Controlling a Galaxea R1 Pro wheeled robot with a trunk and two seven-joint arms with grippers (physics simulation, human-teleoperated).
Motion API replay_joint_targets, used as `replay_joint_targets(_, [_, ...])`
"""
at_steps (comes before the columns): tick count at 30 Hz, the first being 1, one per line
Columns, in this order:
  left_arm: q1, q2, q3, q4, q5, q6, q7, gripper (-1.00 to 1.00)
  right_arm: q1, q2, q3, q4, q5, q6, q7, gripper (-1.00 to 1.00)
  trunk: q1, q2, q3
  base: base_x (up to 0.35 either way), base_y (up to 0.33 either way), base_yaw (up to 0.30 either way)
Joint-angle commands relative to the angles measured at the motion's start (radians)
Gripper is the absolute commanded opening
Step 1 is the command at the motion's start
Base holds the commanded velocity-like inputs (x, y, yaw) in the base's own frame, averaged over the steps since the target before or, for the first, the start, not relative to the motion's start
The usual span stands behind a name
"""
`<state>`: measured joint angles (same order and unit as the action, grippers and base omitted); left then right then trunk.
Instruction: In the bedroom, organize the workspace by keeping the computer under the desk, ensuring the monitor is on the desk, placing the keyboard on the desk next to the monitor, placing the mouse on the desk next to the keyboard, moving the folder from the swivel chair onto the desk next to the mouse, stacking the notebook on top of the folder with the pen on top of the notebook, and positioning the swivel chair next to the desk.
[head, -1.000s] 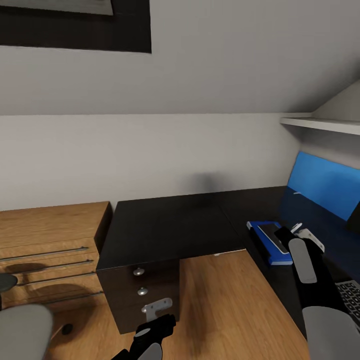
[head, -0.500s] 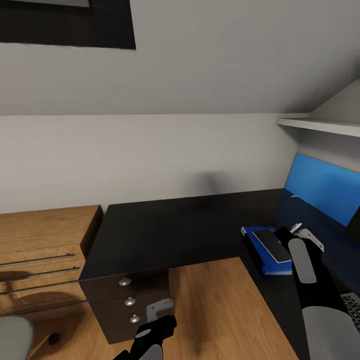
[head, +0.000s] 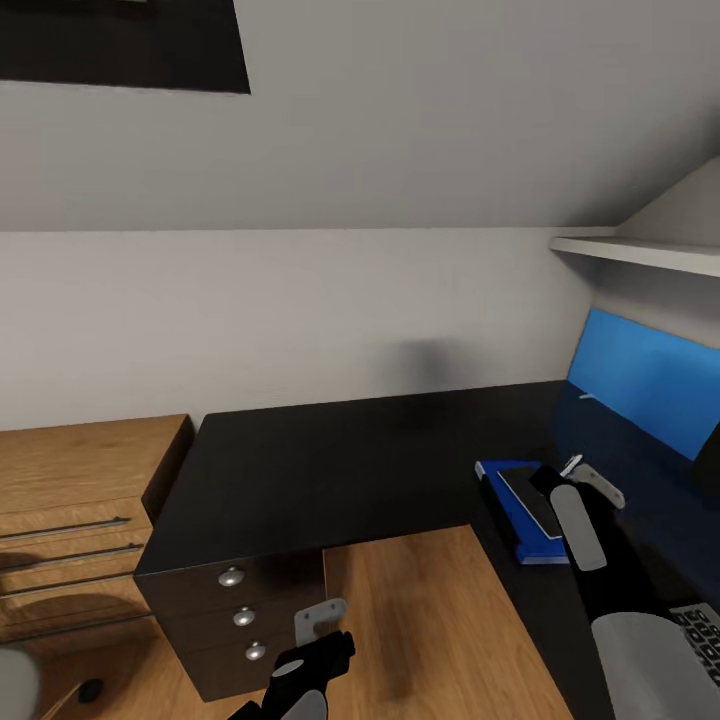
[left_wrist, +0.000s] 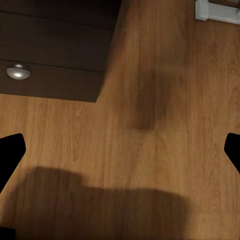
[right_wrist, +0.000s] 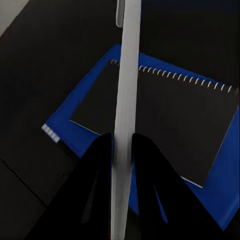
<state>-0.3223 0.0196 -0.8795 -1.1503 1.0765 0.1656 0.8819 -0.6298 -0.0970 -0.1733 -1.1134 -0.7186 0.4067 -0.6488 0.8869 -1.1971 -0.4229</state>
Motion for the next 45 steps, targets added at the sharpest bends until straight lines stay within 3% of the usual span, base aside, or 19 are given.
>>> replay_joint_targets(1, [-0.001,0.001,-0.005,-0.002,0.002,0.005,0.006,1.0,-0.007,-0.001,0.004,0.068,0.023,-0.021,-0.005,-1.0,0.0,-0.001,-0.001,0.002,-0.003,0.0])
replay_joint_targets(3, [-0.001,0.001,-0.027,-0.002,0.001,0.004,0.01,1.0,-0.066,-0.002,0.008,0.228,0.09,-0.118,0.013,-1.0,0.0,-0.001,-0.001,0.001,-0.001,0.0])
replay_joint_targets(7, [-0.001,0.002,-0.04,-0.002,0.0,0.004,0.013,1.0,-0.146,-0.012,0.008,0.421,0.148,-0.193,0.085,-1.0,0.0,-0.001,-0.001,0.0,0.0,0.0])
replay_joint_targets(15, [-0.001,0.002,-0.048,-0.003,0.0,0.003,0.014,1.0,-0.201,-0.033,0.008,0.544,0.166,-0.239,0.124,-1.0,0.0,-0.001,-0.001,0.0,0.0,0.0])
replay_joint_targets(18, [-0.001,0.002,-0.049,-0.003,0.0,0.003,0.015,1.0,-0.241,-0.057,0.007,0.641,0.166,-0.262,0.131,-1.0,0.0,-0.001,-0.001,0.0,0.0,0.0])
replay_joint_targets(23, [-0.001,0.002,-0.054,-0.003,0.0,0.003,0.015,1.0,-0.302,-0.075,0.007,0.764,0.166,-0.305,0.167,-1.0,0.0,-0.001,-0.001,0.0,0.0,0.0])
replay_joint_targets(32, [-0.001,0.002,-0.057,-0.003,0.0,0.003,0.014,1.0,-0.324,-0.084,0.005,0.8,0.159,-0.305,0.183,-1.0,0.0,-0.001,-0.001,0.0,0.0,0.0])
replay_joint_targets(39, [-0.001,0.002,-0.056,-0.003,0.0,0.003,0.013,1.0,-0.324,-0.078,0.0,0.709,0.153,-0.257,0.152,-1.0,0.0,-0.001,-0.001,0.0,0.0,0.0])
replay_joint_targets(45, [-0.001,0.002,-0.056,-0.003,0.0,0.003,0.012,1.0,-0.324,-0.077,0.0,0.698,0.153,-0.2,0.146,-1.0,0.0,-0.001,-0.001,0.0,0.0,0.0])
